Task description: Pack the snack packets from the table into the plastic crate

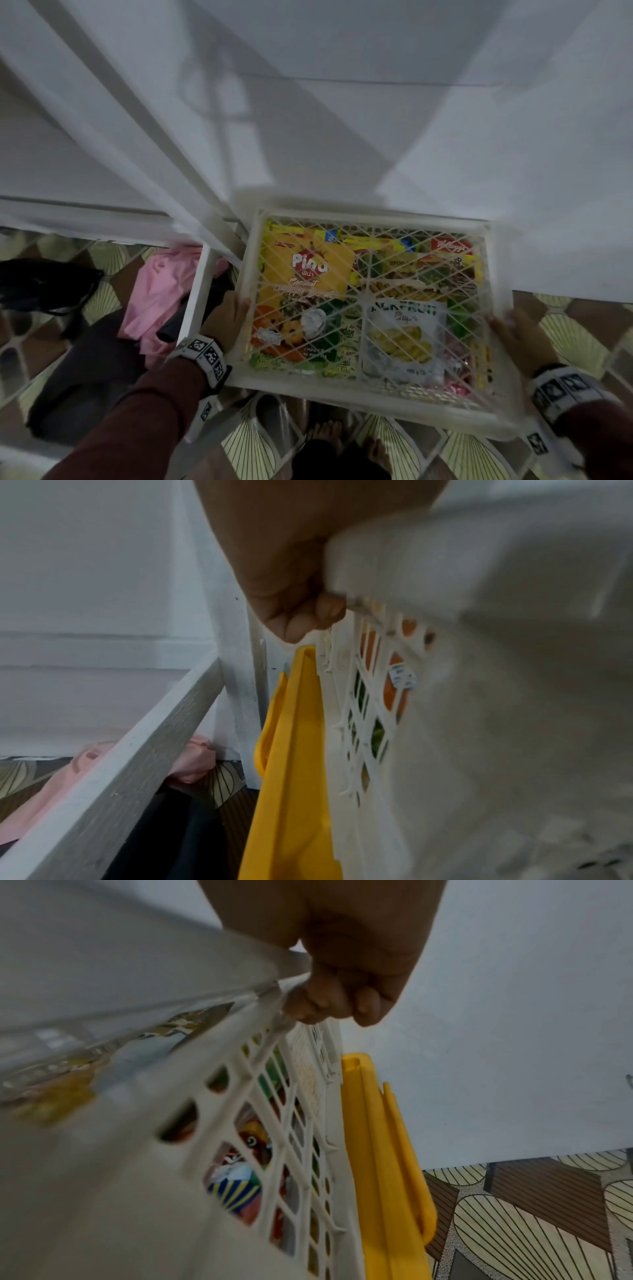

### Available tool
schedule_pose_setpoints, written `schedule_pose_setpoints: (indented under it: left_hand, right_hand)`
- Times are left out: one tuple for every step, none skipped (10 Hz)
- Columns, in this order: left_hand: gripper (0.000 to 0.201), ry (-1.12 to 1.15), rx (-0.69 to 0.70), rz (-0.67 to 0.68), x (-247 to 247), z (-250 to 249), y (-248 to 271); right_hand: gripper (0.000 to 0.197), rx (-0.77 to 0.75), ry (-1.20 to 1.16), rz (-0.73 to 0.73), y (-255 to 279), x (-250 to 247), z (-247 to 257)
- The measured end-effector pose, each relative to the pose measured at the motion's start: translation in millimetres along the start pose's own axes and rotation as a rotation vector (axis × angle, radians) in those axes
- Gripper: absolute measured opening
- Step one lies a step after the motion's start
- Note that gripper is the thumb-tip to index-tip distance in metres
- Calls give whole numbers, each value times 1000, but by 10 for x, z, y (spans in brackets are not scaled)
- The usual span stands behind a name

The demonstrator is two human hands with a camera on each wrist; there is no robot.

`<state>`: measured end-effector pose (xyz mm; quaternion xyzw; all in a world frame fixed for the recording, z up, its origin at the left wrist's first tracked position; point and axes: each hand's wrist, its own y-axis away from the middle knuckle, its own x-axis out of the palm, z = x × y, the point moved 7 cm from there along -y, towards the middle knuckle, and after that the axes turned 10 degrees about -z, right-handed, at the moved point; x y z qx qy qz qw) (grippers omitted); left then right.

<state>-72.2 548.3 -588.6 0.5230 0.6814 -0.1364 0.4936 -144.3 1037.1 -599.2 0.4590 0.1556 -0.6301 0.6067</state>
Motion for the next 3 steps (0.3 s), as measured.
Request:
schedule_pose_setpoints:
  left_hand:
    - [25, -74, -84, 86, -7, 38, -5]
    - [31, -79, -147, 58, -126, -10, -25]
    - [37, 25, -205, -48, -313, -72, 51]
  right_hand:
    - [93, 73, 5, 68, 0, -20, -43]
    - [111, 36, 30, 89, -4, -103, -29]
    - [91, 49, 56, 38, 228, -533, 272]
